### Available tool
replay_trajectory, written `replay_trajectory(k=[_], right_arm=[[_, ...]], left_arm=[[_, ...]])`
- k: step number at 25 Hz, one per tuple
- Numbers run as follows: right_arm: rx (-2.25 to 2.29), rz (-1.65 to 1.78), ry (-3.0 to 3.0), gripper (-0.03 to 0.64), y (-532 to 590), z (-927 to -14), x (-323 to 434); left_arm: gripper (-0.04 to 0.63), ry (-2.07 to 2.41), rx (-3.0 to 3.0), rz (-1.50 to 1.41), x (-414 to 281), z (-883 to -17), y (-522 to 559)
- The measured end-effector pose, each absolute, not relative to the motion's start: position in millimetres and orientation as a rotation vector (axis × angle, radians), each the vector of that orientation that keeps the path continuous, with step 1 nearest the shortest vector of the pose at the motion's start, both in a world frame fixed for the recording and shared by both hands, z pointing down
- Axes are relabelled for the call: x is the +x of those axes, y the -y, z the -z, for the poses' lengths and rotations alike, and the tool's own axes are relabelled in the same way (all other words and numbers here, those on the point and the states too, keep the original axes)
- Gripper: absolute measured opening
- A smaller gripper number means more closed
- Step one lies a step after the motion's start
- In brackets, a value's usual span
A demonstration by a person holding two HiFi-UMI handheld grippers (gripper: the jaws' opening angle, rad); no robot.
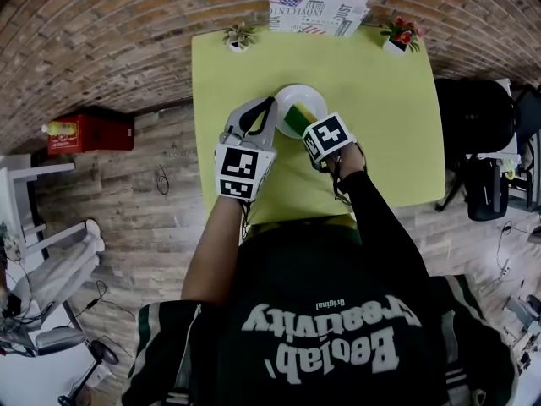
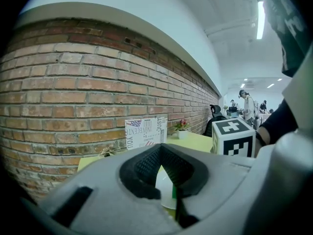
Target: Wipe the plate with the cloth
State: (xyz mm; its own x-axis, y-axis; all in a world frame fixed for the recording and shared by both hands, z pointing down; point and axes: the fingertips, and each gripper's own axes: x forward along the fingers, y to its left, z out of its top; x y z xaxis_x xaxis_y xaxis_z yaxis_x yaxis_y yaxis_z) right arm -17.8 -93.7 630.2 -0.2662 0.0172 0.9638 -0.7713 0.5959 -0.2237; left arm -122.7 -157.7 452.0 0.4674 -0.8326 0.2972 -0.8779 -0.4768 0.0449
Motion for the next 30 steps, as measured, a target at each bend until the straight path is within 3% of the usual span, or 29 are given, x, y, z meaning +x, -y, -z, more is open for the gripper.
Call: replay_trajectory(k=[15,30], right_arm=[[0.77,-0.879,1.628,0.132,103,-624,43],[0.826,-0.902,1.617,0.132,100,-619,55]], left_arm=[[0.003,1.559,2.578,-0.447,-112,-444,171],[0.005,1.618,2.57,-0.434,-115,-434,165]])
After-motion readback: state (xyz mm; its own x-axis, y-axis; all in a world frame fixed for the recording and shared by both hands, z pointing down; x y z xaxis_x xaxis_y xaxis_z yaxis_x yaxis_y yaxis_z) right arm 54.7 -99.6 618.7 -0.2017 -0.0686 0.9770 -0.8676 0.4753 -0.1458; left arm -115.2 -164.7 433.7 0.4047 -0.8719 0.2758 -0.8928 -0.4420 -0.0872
